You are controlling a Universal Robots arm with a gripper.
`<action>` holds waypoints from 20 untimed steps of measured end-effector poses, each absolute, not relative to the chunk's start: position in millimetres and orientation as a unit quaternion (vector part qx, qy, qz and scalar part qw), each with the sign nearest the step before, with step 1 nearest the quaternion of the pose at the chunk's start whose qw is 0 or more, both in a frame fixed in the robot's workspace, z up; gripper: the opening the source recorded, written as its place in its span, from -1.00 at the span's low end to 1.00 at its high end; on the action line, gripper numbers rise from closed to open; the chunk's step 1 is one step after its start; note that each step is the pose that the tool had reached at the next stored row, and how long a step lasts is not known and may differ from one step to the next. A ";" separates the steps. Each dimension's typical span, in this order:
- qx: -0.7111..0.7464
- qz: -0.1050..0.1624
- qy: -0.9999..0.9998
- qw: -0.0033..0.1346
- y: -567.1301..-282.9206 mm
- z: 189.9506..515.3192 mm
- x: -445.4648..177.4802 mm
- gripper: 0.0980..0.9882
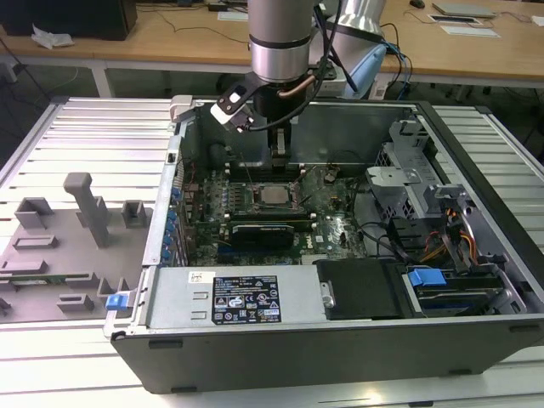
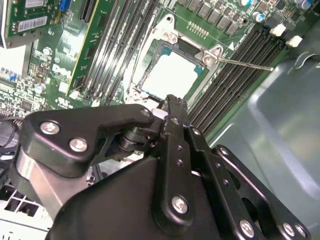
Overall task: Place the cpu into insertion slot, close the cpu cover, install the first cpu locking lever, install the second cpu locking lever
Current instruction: 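Place the cpu into insertion slot, then close the cpu cover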
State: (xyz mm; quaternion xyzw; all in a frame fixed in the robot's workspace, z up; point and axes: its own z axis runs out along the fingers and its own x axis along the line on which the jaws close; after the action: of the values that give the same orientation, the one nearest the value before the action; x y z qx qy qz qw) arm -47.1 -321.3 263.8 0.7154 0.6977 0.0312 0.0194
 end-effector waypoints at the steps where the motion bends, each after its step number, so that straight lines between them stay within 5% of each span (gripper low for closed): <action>1: 0.715 0.031 0.698 0.019 -321.3 264.1 -47.1 -0.98; 20: 0.715 0.031 0.698 0.019 -321.3 267.1 -44.2 -0.98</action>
State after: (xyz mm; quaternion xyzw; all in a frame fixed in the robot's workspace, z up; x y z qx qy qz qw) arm -44.2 -321.3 267.1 0.7154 0.6977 0.0310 0.0194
